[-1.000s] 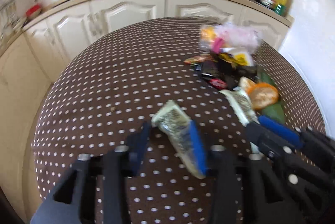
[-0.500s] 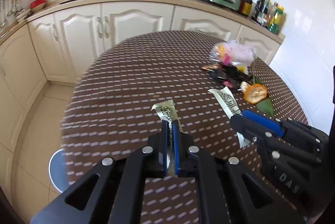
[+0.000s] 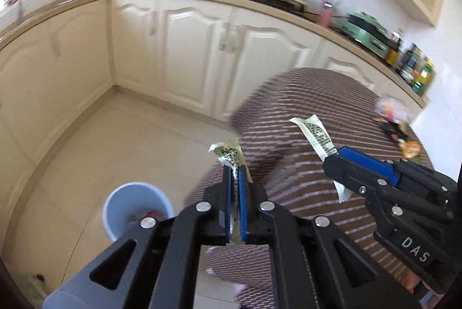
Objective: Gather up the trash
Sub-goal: 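Carry both wrappers over the blue bucket and open both tools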
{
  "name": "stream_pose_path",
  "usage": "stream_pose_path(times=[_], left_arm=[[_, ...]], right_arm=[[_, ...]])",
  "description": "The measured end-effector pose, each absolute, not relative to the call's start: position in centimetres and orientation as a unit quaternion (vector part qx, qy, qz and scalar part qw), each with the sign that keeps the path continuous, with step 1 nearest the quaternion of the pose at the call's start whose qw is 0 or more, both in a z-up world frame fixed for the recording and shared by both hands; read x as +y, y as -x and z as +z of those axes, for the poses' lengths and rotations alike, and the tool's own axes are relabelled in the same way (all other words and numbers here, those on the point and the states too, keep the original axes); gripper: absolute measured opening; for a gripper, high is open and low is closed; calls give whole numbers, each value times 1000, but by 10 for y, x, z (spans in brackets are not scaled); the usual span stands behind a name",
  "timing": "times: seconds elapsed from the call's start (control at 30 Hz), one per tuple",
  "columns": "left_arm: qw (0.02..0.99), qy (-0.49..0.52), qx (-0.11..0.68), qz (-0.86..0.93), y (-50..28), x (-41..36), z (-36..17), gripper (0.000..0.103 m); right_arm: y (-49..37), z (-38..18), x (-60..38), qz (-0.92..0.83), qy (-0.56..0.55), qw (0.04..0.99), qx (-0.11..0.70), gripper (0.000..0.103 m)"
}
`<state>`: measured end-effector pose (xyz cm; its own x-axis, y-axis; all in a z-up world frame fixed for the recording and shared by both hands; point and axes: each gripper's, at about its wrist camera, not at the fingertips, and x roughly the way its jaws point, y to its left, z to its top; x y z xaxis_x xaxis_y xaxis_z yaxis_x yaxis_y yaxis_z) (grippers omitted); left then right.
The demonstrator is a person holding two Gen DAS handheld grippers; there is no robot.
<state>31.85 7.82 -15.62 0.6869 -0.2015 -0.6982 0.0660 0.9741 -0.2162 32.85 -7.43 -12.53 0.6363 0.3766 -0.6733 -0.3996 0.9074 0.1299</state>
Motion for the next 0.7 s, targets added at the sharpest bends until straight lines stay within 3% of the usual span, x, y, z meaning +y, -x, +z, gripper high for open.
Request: stream_pose_path(times=[0.37, 0.7], left_arm=[[876, 160, 454, 31, -330, 238, -263, 4], [845, 210, 487, 67, -372, 298, -337, 4]], right_arm=[[-373, -227, 93, 298, 52, 842, 448, 19], [-429, -310, 149, 303, 34, 817, 489, 22]])
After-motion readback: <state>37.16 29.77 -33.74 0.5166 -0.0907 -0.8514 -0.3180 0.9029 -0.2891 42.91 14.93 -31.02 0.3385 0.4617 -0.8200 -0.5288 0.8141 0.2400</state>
